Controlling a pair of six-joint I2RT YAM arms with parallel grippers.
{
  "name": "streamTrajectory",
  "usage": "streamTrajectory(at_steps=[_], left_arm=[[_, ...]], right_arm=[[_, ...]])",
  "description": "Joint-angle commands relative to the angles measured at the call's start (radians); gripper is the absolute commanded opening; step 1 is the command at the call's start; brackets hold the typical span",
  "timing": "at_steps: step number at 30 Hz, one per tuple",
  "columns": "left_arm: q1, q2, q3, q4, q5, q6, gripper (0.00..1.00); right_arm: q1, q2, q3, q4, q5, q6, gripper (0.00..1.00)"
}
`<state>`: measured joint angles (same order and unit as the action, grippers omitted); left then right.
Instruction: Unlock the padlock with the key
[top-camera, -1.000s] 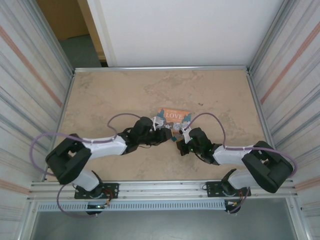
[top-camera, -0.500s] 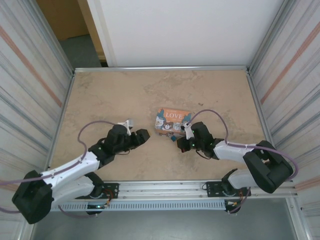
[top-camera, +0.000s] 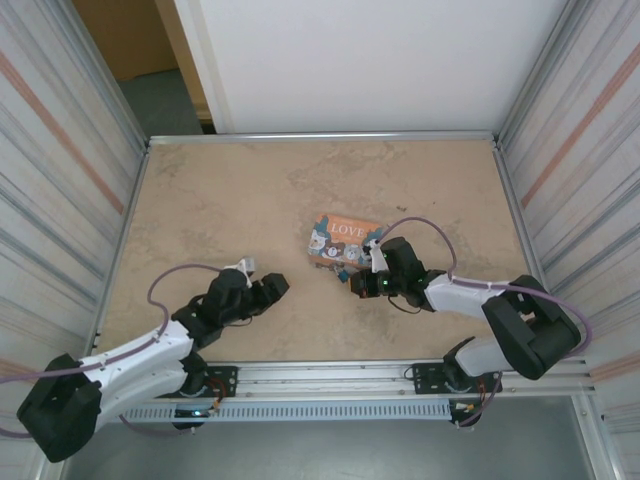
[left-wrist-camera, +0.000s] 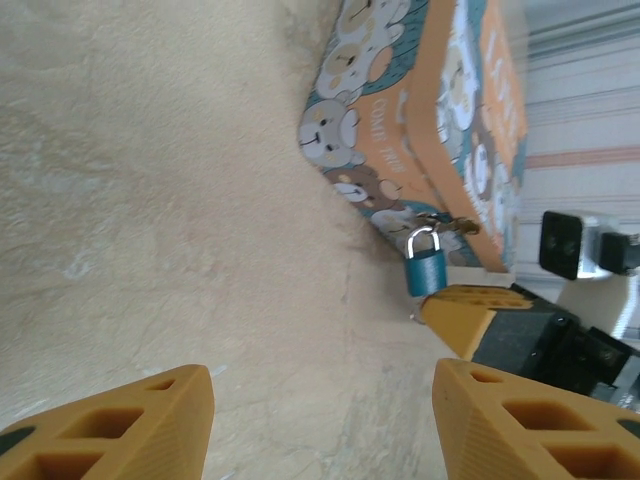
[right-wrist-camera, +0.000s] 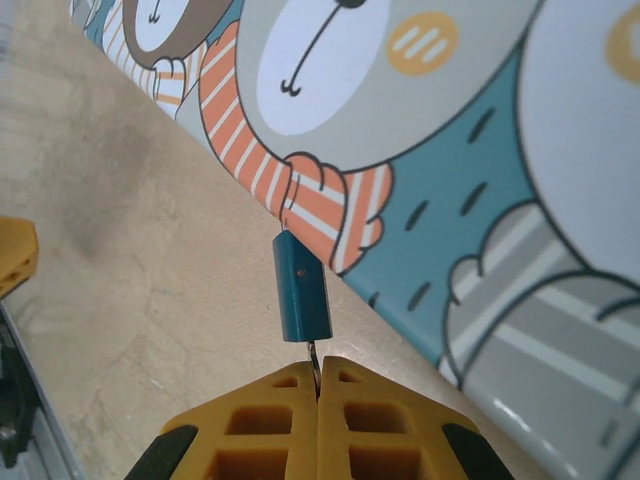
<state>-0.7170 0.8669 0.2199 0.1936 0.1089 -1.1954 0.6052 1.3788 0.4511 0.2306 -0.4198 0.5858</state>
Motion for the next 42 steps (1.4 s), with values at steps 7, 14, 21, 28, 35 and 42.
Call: streamTrajectory(at_steps=[7, 14, 21, 28, 35, 42], left_arm=[[-0.018, 0.001, -0.041, 0.146, -0.044, -0.092, 0.62], [-0.033, 0.063, -0.036, 0.196, -0.031, -0.143, 0.62], [-0.070, 0.183, -0.033, 0.326, -0.042, -0.190, 0.58], [-0.091, 0.342, -0.003, 0.488, -0.022, -0.215, 0.54], [-0.099, 0.472, 0.039, 0.596, 0.008, -0.227, 0.50], [-0.120, 0.625, 0.081, 0.744, 0.038, -0.271, 0.49]], right_arm=[[0.087, -0.060, 0.036, -0.042, 0.060, 0.197, 0.00], [0.111, -0.057, 0.029, -0.011, 0.077, 0.304, 0.00], [0.132, -0.062, 0.041, -0.011, 0.094, 0.354, 0.00], [0.150, -0.067, 0.044, -0.008, 0.107, 0.370, 0.00], [0.153, -0.085, 0.041, -0.022, 0.118, 0.373, 0.00], [0.154, -0.090, 0.040, -0.028, 0.121, 0.373, 0.00]])
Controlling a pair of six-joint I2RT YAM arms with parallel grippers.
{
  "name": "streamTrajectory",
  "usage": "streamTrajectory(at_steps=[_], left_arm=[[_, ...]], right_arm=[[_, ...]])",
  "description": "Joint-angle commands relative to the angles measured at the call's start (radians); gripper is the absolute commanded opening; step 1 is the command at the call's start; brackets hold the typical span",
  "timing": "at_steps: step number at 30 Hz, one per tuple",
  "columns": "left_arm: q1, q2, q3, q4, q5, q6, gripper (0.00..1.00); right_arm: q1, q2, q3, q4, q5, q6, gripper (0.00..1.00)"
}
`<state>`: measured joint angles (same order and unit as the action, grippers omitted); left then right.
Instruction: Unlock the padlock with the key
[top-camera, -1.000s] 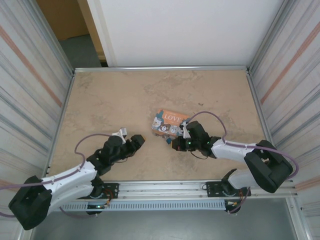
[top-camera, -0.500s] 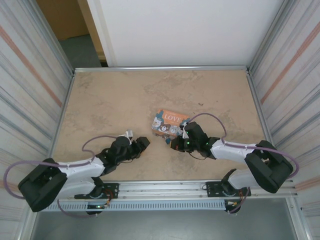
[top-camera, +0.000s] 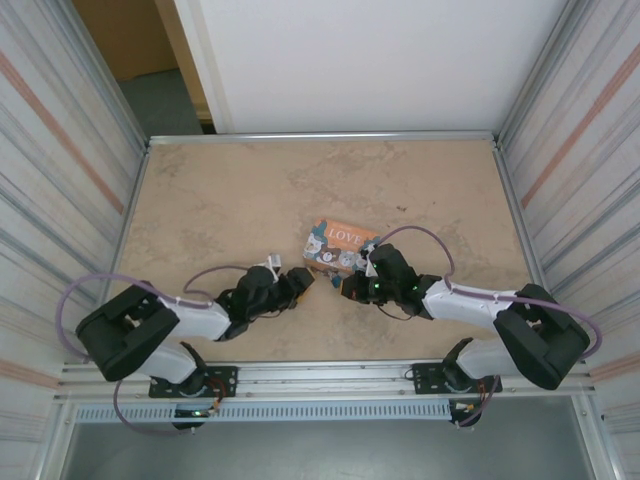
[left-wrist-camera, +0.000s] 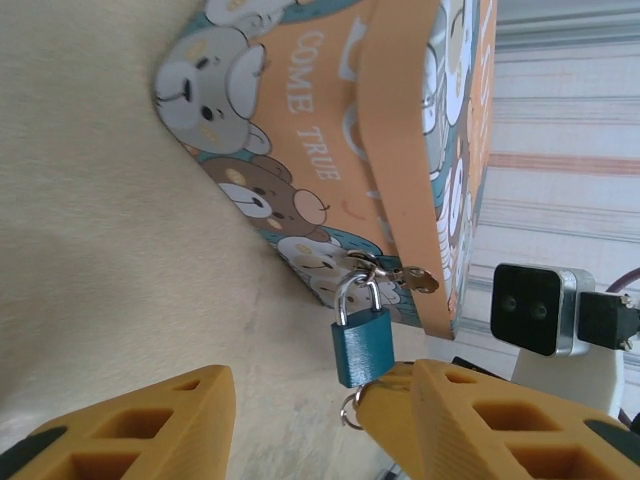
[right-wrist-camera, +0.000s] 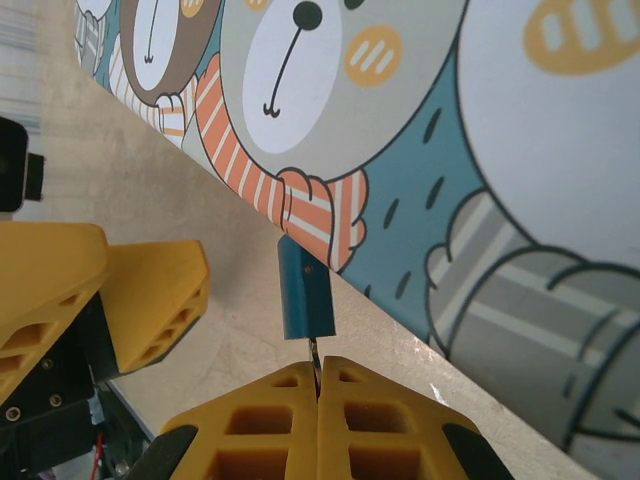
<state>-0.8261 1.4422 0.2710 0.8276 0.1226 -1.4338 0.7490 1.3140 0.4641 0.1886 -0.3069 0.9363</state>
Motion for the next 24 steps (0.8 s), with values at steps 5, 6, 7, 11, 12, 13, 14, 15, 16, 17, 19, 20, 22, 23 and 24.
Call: streamTrajectory(at_steps=[5, 6, 7, 11, 12, 13, 14, 15, 16, 17, 19, 20, 22, 23, 24], left_arm=[[-0.033, 0.199, 0.057, 0.285, 0.037, -0.097, 0.46], [-0.039, 0.232, 0.063, 0.327, 0.036, -0.112, 0.45], [-0.043, 0.262, 0.067, 0.363, 0.035, -0.125, 0.44], [-0.077, 0.392, 0.062, 0.557, -0.028, -0.187, 0.37], [-0.083, 0.414, 0.060, 0.589, -0.041, -0.197, 0.36], [-0.085, 0.426, 0.063, 0.590, -0.041, -0.209, 0.36], [-0.085, 0.431, 0.066, 0.589, -0.040, -0.206, 0.36], [-0.086, 0.435, 0.066, 0.589, -0.042, -0.206, 0.36], [-0.089, 0.440, 0.068, 0.590, -0.043, -0.211, 0.36], [-0.090, 0.444, 0.071, 0.588, -0.041, -0.215, 0.36], [-0.090, 0.451, 0.076, 0.589, -0.036, -0.217, 0.36], [-0.090, 0.456, 0.080, 0.589, -0.032, -0.220, 0.36], [-0.094, 0.465, 0.089, 0.589, -0.031, -0.224, 0.36], [-0.097, 0.469, 0.094, 0.589, -0.035, -0.228, 0.36], [-0.099, 0.473, 0.100, 0.589, -0.035, -0.229, 0.36]], right_arm=[[0.010, -0.018, 0.035, 0.016, 0.001, 0.024, 0.00], [0.011, -0.017, 0.036, 0.017, -0.001, 0.024, 0.00], [0.011, -0.016, 0.038, 0.017, 0.000, 0.024, 0.00], [0.011, -0.016, 0.040, 0.020, -0.004, 0.027, 0.00], [0.011, -0.017, 0.040, 0.018, -0.005, 0.027, 0.00], [0.011, -0.017, 0.039, 0.018, -0.003, 0.027, 0.00], [0.010, -0.019, 0.038, 0.018, -0.003, 0.027, 0.00], [0.010, -0.019, 0.038, 0.018, -0.001, 0.028, 0.00], [0.010, -0.020, 0.038, 0.018, -0.001, 0.028, 0.00], [0.010, -0.020, 0.038, 0.019, 0.000, 0.029, 0.00], [0.010, -0.019, 0.038, 0.020, -0.001, 0.029, 0.00], [0.010, -0.017, 0.038, 0.022, -0.002, 0.029, 0.00], [0.012, -0.018, 0.038, 0.026, -0.004, 0.033, 0.00], [0.010, -0.018, 0.038, 0.028, -0.006, 0.035, 0.00], [0.010, -0.017, 0.039, 0.029, -0.007, 0.037, 0.00]])
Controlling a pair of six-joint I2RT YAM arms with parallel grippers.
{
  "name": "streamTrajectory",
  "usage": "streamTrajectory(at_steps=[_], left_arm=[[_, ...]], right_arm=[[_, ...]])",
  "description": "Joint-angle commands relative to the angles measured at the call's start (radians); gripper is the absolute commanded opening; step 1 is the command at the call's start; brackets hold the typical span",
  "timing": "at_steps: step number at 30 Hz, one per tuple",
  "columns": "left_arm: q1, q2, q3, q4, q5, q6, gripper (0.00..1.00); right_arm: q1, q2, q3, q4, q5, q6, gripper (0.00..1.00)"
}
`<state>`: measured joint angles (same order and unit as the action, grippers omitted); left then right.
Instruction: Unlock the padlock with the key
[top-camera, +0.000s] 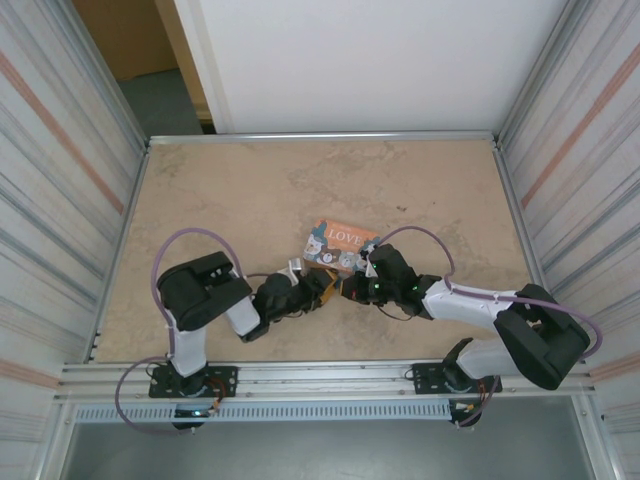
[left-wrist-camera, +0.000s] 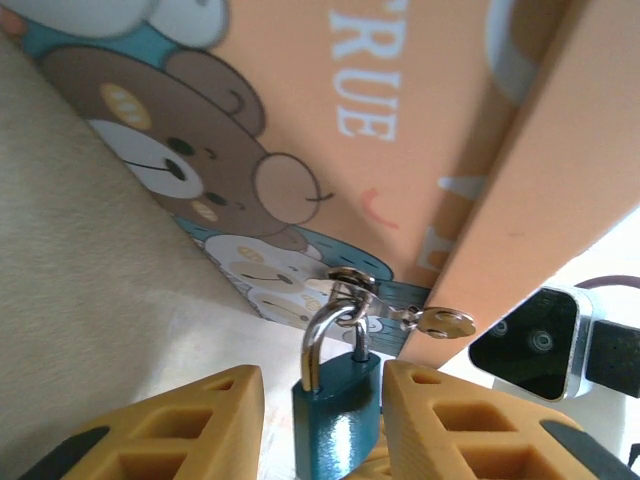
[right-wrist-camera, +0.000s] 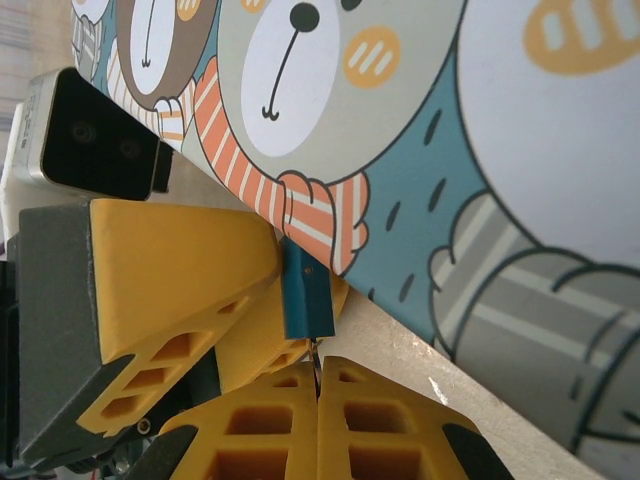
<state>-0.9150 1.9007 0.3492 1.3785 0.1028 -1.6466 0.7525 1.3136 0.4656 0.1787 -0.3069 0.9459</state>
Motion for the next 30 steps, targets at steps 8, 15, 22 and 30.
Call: streamTrajectory(at_steps=[8, 15, 22, 30], left_arm=[[-0.014, 0.034, 0.044, 0.038, -0.017, -0.018, 0.29], [-0.014, 0.023, 0.027, 0.039, -0.035, -0.013, 0.20], [-0.013, 0.002, 0.020, 0.037, -0.046, 0.005, 0.06], [-0.013, -0.103, -0.019, -0.078, -0.066, 0.047, 0.00]], right_arm=[[0.007, -0.020, 0.040, 0.043, -0.011, 0.039, 0.00], [0.008, -0.026, 0.039, 0.042, -0.008, 0.044, 0.01], [-0.002, -0.060, 0.033, 0.017, -0.010, 0.027, 0.17], [-0.060, -0.177, -0.003, -0.089, -0.023, -0.078, 0.35]])
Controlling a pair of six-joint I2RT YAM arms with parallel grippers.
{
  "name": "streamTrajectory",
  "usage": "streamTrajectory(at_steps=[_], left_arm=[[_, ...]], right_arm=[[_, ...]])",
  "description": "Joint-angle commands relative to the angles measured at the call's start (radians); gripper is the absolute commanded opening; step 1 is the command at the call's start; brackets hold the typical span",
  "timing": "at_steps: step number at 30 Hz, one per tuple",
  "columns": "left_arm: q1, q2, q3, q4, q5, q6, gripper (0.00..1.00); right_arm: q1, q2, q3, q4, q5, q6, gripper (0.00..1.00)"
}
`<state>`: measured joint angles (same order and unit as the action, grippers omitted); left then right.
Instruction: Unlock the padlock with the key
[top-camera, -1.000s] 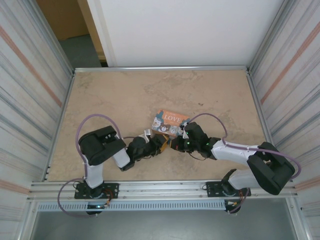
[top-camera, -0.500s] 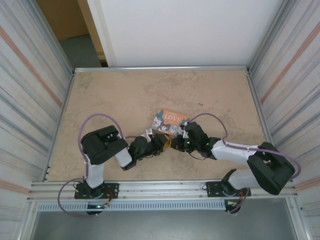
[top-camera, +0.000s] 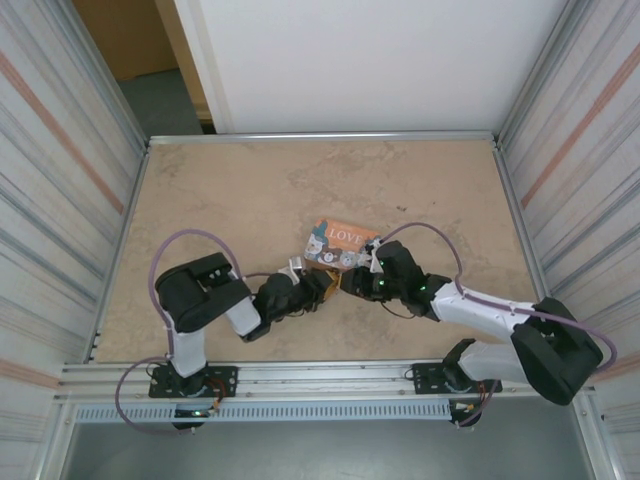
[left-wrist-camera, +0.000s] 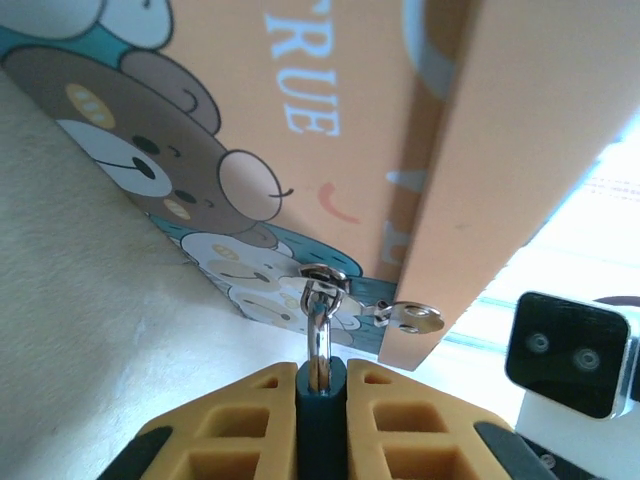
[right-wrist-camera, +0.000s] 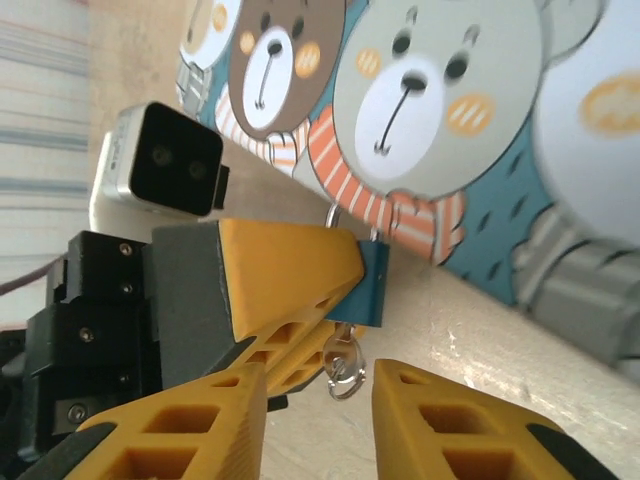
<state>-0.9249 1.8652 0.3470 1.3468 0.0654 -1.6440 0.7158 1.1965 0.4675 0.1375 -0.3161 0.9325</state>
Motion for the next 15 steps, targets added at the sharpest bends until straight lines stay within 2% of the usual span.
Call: streamTrajectory(at_steps=[1, 8, 15], left_arm=[[-0.003, -0.087, -0.020, -0.069, -0.029, 0.048, 0.00], [-0.002, -0.273, -0.003, -0.329, -0.030, 0.081, 0.00], [-0.003, -0.526, 0.069, -0.764, -0.043, 0.102, 0.00]], right_arm=[[-0.031, -0.081, -0.009, -0.058, -0.017, -0.083, 0.35], [-0.041, -0.279, 0.025, -0.206, 0.020, -0.349, 0.46], [0.035, -0.469, 0.037, -0.240, 0.141, -0.584, 0.71]])
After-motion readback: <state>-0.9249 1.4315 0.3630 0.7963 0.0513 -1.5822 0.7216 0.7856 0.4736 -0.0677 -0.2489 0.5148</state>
